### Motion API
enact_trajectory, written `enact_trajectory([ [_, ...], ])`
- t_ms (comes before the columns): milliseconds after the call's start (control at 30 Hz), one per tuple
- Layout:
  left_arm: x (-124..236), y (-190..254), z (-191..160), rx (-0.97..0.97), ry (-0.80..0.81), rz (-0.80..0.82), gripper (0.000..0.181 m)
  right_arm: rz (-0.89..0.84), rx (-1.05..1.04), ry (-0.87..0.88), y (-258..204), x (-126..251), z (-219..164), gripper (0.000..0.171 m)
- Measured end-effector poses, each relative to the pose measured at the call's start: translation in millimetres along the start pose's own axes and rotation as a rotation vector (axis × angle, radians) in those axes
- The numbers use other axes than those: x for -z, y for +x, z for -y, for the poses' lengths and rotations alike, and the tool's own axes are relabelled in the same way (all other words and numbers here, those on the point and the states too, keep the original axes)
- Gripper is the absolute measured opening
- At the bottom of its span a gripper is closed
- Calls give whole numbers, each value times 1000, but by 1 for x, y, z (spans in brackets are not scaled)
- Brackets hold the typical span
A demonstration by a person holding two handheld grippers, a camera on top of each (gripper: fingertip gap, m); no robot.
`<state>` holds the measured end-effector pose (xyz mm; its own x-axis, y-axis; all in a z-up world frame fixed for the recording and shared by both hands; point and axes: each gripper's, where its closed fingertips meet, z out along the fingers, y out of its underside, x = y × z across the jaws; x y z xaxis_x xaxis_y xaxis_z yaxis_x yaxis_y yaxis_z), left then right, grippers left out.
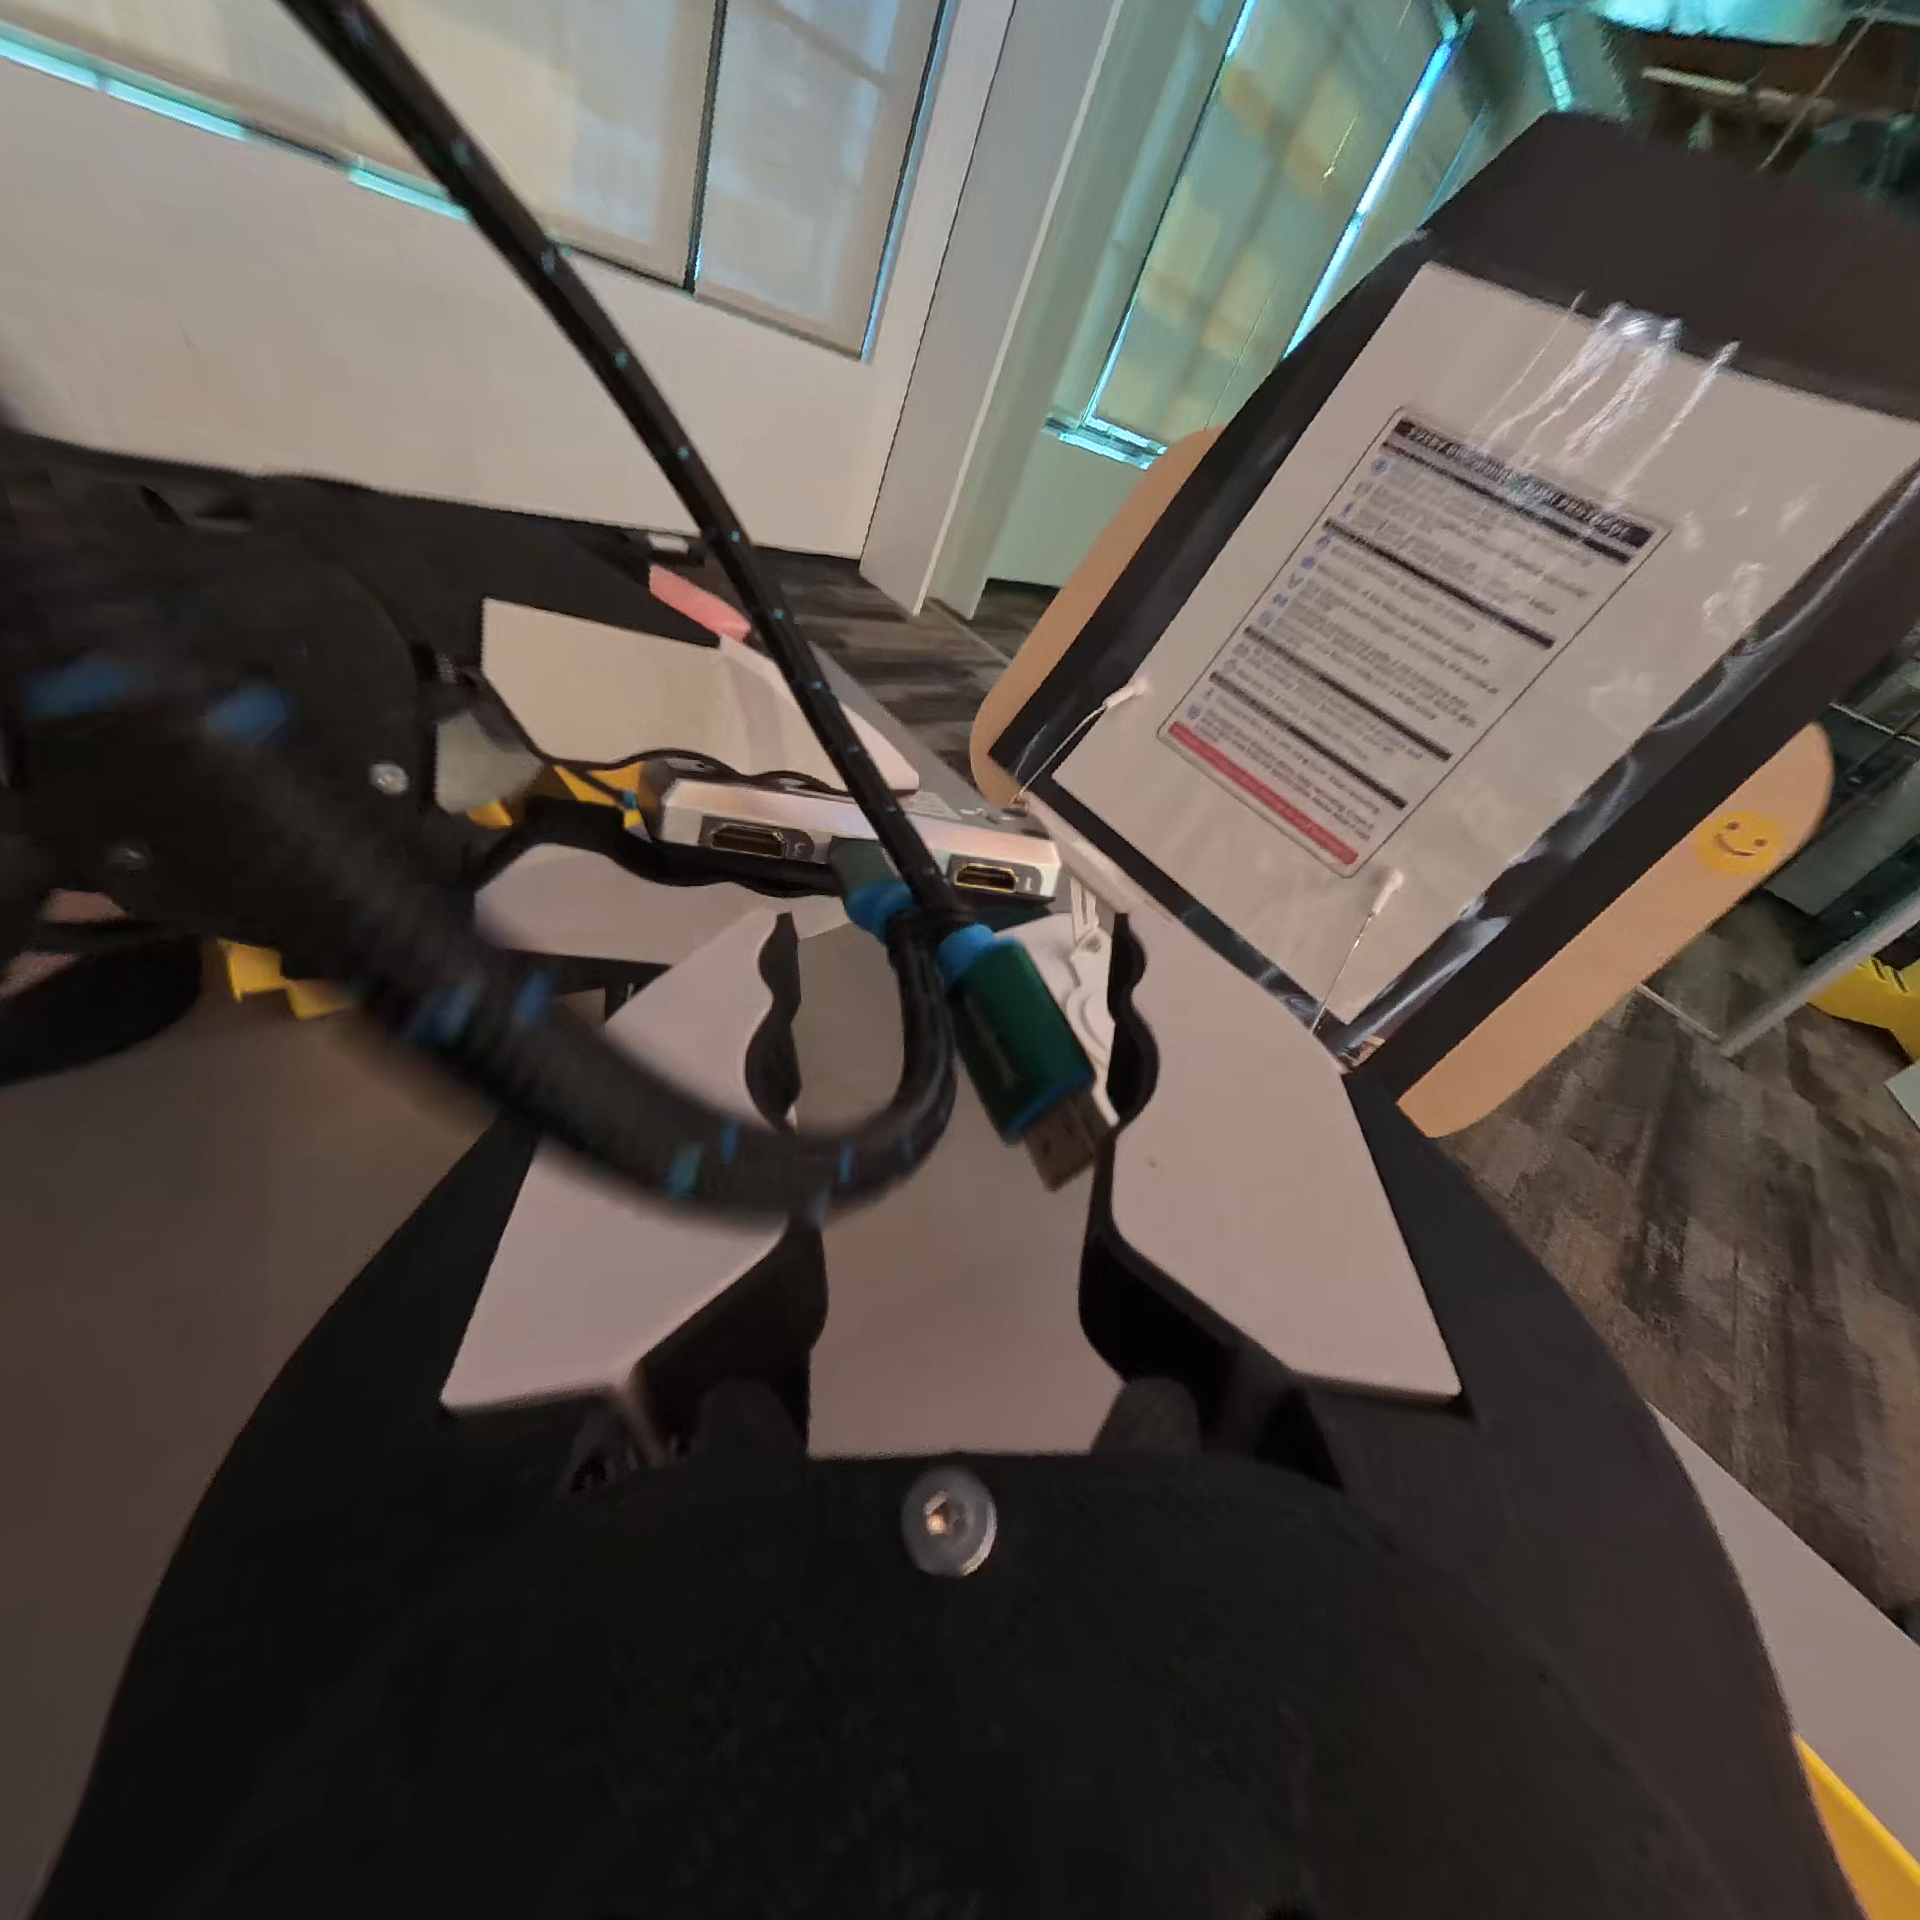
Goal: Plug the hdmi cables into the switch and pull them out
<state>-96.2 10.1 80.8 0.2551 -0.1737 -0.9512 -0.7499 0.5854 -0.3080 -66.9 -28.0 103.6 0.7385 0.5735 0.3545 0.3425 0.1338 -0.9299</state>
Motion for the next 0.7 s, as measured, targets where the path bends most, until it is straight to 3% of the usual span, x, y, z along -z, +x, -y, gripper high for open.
enact_trajectory([
  [267,1,5,9,-20,14,1,22,86,-42,58,-5,-6,-4,44],
  [700,7,-11,4,68,31,21,22,246,-234,219,-11,-12,-3,50],
])
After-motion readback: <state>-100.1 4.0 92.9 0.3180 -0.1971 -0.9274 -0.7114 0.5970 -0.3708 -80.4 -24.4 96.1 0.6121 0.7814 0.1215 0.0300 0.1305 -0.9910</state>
